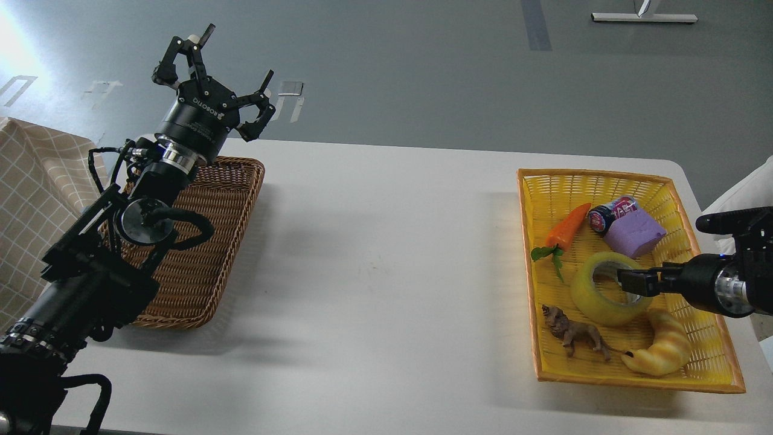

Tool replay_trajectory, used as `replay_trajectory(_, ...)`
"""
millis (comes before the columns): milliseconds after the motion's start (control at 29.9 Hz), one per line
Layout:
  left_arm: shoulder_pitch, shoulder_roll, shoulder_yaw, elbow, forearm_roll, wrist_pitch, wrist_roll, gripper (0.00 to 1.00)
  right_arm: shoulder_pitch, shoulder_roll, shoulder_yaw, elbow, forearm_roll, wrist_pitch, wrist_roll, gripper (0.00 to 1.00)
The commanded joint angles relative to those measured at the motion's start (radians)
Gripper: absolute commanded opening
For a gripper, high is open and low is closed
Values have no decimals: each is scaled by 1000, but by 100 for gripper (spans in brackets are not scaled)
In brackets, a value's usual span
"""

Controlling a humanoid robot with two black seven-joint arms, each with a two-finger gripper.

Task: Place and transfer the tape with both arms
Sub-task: 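Lower the right gripper into the yellow tape roll and grasp it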

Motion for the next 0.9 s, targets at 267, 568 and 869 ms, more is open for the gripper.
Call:
replay_trajectory(267,0,0,0,0,-1,0,0,98,-7,21,-2,-9,-15,0,0,71)
replay_trajectory(568,0,0,0,0,-1,0,0,98,-10,30,-4,-32,-40,0,0,71)
replay_trajectory(869,2,0,-1,2,-3,0,0,98,-16,44,-4,-40,-40,0,2,55)
